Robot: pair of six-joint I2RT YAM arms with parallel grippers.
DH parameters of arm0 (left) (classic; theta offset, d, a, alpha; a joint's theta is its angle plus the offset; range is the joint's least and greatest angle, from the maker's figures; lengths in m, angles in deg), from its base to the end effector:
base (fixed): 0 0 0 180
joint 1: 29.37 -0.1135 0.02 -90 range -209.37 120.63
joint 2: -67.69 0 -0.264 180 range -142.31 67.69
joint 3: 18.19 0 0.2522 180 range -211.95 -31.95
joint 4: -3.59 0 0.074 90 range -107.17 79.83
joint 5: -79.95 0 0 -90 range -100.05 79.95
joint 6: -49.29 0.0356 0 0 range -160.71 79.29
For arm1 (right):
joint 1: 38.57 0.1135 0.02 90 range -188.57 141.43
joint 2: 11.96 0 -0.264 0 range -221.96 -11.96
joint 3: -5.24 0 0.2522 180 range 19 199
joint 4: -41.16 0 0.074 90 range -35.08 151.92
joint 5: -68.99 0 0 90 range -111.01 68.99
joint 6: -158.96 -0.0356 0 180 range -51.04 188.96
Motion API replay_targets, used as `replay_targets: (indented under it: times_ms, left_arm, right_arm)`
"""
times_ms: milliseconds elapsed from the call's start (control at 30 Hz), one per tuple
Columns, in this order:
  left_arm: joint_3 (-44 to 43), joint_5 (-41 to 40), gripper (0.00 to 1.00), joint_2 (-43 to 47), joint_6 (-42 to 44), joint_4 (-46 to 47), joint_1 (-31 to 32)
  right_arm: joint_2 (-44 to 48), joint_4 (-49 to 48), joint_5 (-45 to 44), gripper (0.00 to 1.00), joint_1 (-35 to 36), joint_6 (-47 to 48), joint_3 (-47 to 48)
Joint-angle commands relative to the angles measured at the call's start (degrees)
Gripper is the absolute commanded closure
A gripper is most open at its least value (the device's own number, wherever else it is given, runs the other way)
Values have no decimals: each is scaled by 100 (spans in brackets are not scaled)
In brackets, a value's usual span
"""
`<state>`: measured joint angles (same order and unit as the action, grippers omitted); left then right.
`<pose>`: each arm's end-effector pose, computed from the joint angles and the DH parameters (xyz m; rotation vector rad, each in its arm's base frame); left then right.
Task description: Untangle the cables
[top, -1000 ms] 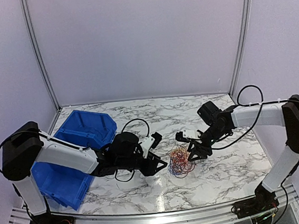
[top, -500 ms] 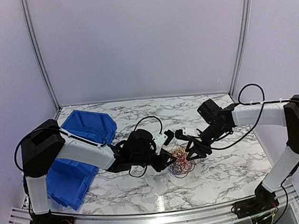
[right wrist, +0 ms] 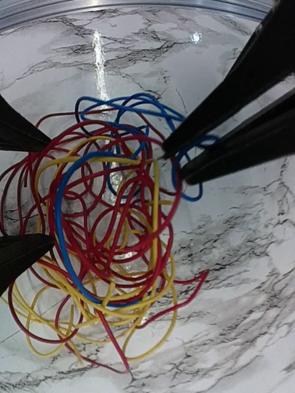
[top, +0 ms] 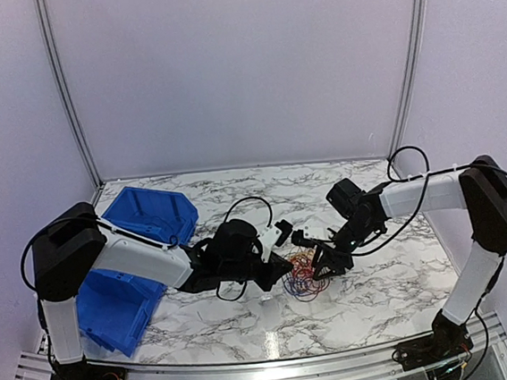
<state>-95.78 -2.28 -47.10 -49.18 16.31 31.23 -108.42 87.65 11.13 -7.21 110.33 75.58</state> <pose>0.2074 -0.3779 0.1554 1.0101 1.8552 -0.8879 0.2525 0.1761 0.1654 -1.6973 2.1044 0.7391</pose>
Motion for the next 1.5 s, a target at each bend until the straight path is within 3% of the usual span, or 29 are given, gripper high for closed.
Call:
replay_targets:
  times_ms: [0, 233, 367, 933, 1200, 1467]
  left_arm:
    - [248, -183, 93, 412, -41, -91, 22]
    - [731, -295, 97, 1087, -32, -91, 22]
    - [1049, -530, 98, 1635, -8, -91, 22]
    - [2092, -1680, 100, 4094, 284, -289, 22]
    - [2179, -1535, 100, 4053, 17, -303, 22]
    - [2239, -1534, 100, 3541, -383, 63, 26]
  right_arm:
    - [-378, -218, -220, 58, 70, -303, 275]
    - [-642, -207, -279, 84, 71, -349, 336]
    - [-720, -204, -438, 93, 75, -343, 328]
    - [-959, -112, -705, 96, 78, -290, 358]
    - [-58, -127, -1032, 66, 81, -418, 402]
    - [971, 110, 302, 42, 331, -302, 734]
